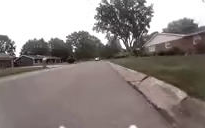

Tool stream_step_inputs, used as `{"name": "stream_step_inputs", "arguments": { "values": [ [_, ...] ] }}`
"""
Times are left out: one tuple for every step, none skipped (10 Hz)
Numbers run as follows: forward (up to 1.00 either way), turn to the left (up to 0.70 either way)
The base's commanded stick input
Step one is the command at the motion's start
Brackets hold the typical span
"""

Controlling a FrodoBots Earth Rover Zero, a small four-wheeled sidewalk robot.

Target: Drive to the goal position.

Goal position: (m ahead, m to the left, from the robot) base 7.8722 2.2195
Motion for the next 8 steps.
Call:
{"name": "stream_step_inputs", "arguments": {
  "values": [
    [1.00, 0.00],
    [1.00, 0.00],
    [1.00, 0.00],
    [1.00, 0.00],
    [1.00, 0.00],
    [1.00, 0.00],
    [1.00, 0.00],
    [1.00, 0.00]
  ]
}}
